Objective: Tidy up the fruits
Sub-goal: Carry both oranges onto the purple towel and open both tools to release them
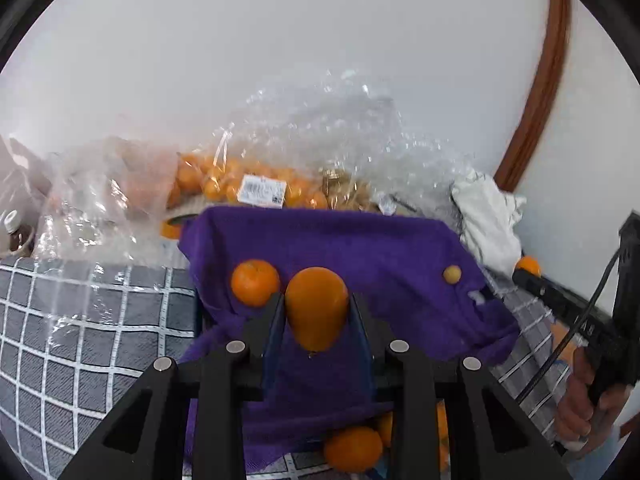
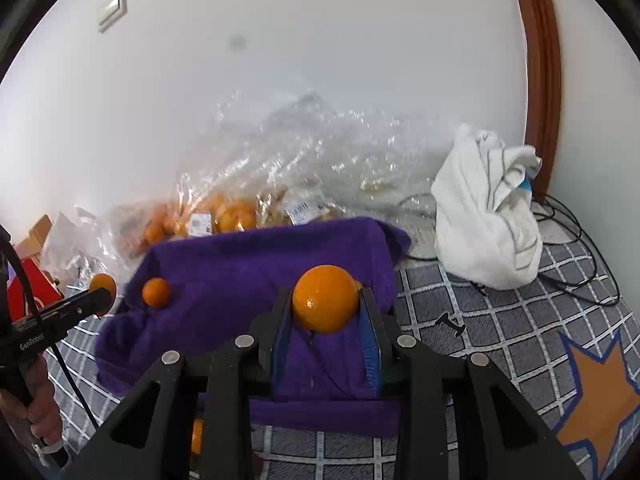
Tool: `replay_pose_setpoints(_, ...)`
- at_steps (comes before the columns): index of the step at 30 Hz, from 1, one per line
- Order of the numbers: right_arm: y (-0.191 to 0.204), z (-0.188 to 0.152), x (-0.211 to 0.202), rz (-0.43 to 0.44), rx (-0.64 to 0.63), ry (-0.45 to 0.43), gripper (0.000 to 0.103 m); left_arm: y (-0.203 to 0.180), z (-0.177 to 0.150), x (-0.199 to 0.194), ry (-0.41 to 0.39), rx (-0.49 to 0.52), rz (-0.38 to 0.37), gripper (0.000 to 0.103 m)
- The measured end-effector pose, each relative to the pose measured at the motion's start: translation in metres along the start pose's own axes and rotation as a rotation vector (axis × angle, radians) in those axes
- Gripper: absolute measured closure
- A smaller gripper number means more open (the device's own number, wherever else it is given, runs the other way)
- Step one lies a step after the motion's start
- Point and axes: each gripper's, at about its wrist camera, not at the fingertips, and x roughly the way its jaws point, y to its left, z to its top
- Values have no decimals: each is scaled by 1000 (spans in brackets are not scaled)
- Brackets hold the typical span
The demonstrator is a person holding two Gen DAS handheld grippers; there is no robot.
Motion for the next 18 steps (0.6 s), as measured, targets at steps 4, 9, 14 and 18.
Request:
replay_pose_setpoints(4,-9,-7,11,31,47,-2,71,1,-9,6,-5,33,5,72)
replay_pose_setpoints(9,-8,-15,21,50,42,8,71,8,-17,18,16,30,50,72)
replay_pose_setpoints(14,-7,-19,26,47,30,24,71,17,-16,22,25,-12,51,72)
replay_pose_setpoints(18,-12,-21,27,37,43,31,71,20,-17,24,24,-18,65,72)
